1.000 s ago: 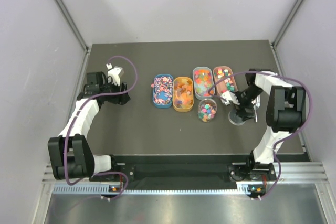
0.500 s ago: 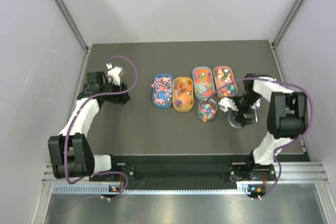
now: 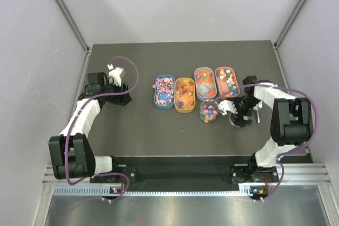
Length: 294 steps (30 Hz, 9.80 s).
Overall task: Pack the candies
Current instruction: Pick up the bottle lid at the center of the board, then close the bottle lid on the packing bottle, then screw the bottle lid onto the packing bottle.
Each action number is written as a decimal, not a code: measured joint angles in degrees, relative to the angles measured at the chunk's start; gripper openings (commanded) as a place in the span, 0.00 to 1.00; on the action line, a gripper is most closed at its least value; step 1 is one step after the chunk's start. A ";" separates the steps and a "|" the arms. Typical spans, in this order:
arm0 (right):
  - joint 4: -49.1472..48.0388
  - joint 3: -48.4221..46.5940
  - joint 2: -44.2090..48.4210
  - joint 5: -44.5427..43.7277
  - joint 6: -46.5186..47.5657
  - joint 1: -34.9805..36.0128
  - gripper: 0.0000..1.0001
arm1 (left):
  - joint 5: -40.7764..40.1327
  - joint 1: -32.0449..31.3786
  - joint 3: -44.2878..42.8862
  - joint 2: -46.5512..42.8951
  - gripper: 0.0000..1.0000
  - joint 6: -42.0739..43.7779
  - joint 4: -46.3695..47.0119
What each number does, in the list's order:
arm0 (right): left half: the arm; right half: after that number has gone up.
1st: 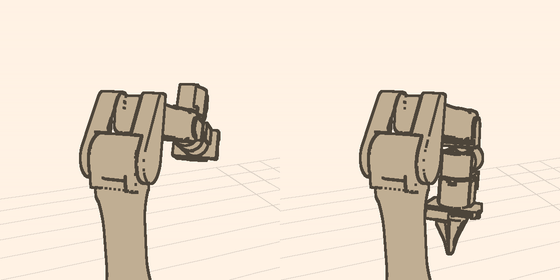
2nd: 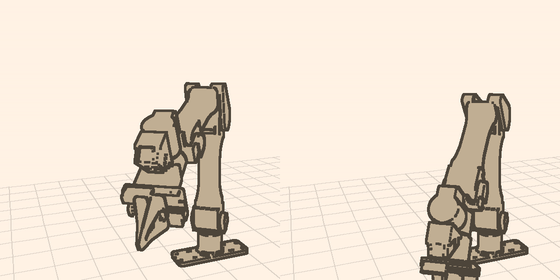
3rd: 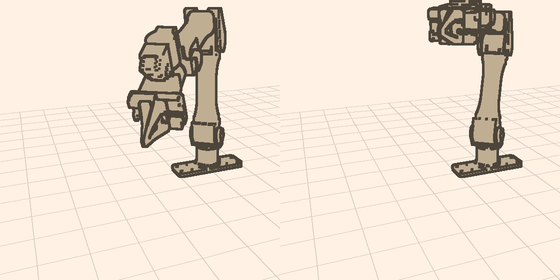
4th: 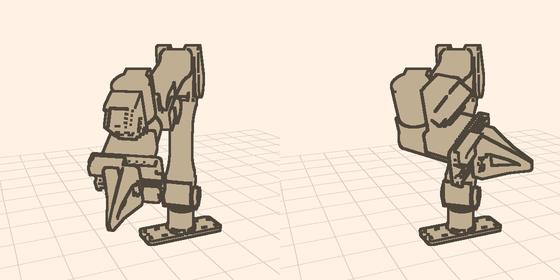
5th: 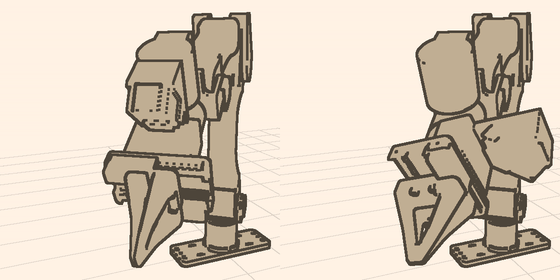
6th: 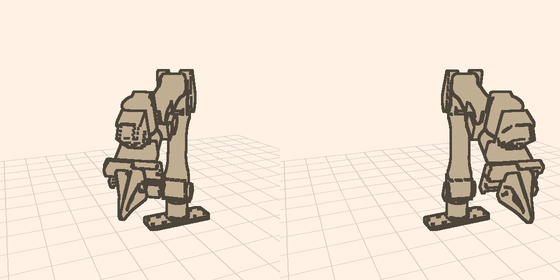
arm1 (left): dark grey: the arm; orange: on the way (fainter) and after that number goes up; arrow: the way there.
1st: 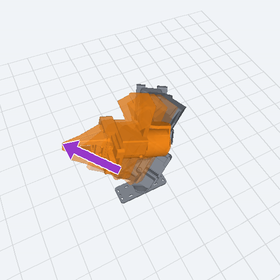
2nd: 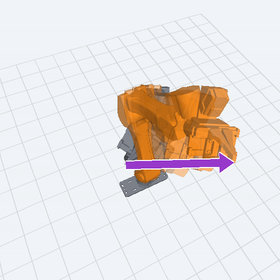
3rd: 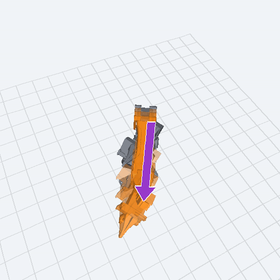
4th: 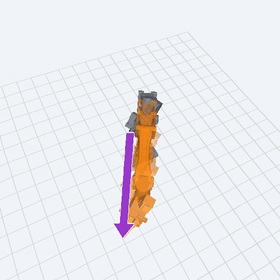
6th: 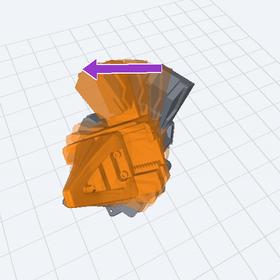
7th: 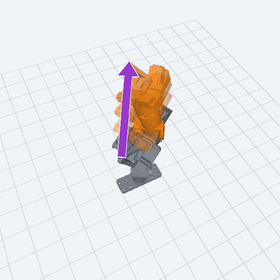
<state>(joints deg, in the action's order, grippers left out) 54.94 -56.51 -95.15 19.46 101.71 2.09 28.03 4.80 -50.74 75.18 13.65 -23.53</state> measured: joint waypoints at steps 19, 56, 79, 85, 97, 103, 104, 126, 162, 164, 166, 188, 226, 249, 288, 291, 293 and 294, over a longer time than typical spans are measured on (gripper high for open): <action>3.02 -2.25 1.66 -3.67 -7.13 0.00 0.00 | 2.32 -0.02 0.00 0.02 0.60 -2.21 3.39; 14.19 -26.49 0.00 0.50 -26.34 26.88 0.02 | 3.85 -6.88 -1.11 -2.69 0.59 -3.69 7.37; 10.75 -25.55 -2.75 -1.90 -29.33 27.06 0.25 | 3.87 -5.60 0.52 -4.22 0.59 -3.72 7.26; 10.23 -24.96 -2.38 -1.92 -29.86 27.06 1.00 | 3.93 -5.60 0.63 -4.66 0.60 -3.39 7.19; 10.05 -23.08 2.54 -2.91 -30.53 27.06 1.00 | 5.60 -5.60 0.59 -4.83 0.60 -1.88 5.92; 11.15 -24.83 4.39 -2.71 -32.17 26.58 1.00 | 5.62 -6.45 -1.03 -4.70 0.65 1.31 3.28; 11.21 -25.07 4.79 -2.49 -32.57 26.32 1.00 | 5.60 -7.19 -1.97 -4.63 0.66 2.64 2.01; 12.50 -30.73 12.90 8.39 -22.03 23.34 1.00 | 15.69 -28.15 9.64 4.57 0.68 -33.20 26.71; -3.45 -22.51 -1.97 16.31 -52.89 -1.20 1.00 | -5.60 -55.74 20.70 25.46 0.71 -4.96 68.04; -6.12 -21.38 -2.82 13.64 -53.96 -1.79 1.00 | -6.56 -56.78 18.84 27.61 0.70 -5.75 69.18; -8.24 -21.00 -3.74 11.04 -54.80 -1.84 1.00 | -6.75 -57.22 16.72 29.53 0.69 -6.32 69.46; -20.15 -18.99 -11.19 4.66 -51.58 0.33 1.00 | -14.08 -61.81 6.43 43.08 0.77 -9.62 80.39; -19.78 -8.35 0.20 -2.75 -49.46 9.68 1.00 | -22.23 -62.14 3.26 51.78 0.94 -12.22 93.33; -19.34 -8.33 -3.02 -12.11 -51.43 10.19 1.00 | -25.57 -65.77 12.39 49.11 0.97 -11.85 100.98; -19.17 -5.14 1.20 -22.82 -53.05 12.46 1.00 | -26.95 -66.47 6.43 54.29 0.48 -13.46 102.60; -19.21 -5.81 1.46 -24.04 -52.37 10.45 1.00 | -27.12 -66.51 6.38 54.29 0.46 -13.46 102.55; -19.23 -6.27 1.44 -24.83 -51.87 8.17 1.00 | -27.26 -66.53 6.36 54.31 0.38 -13.49 102.55; -19.34 -6.56 1.42 -24.98 -51.69 6.97 1.00 | -27.34 -66.58 6.36 54.34 0.27 -13.51 102.55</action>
<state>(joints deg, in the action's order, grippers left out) 35.59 -63.07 -93.73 -5.52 50.02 9.06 0.69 -61.78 -44.38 129.51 0.14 79.02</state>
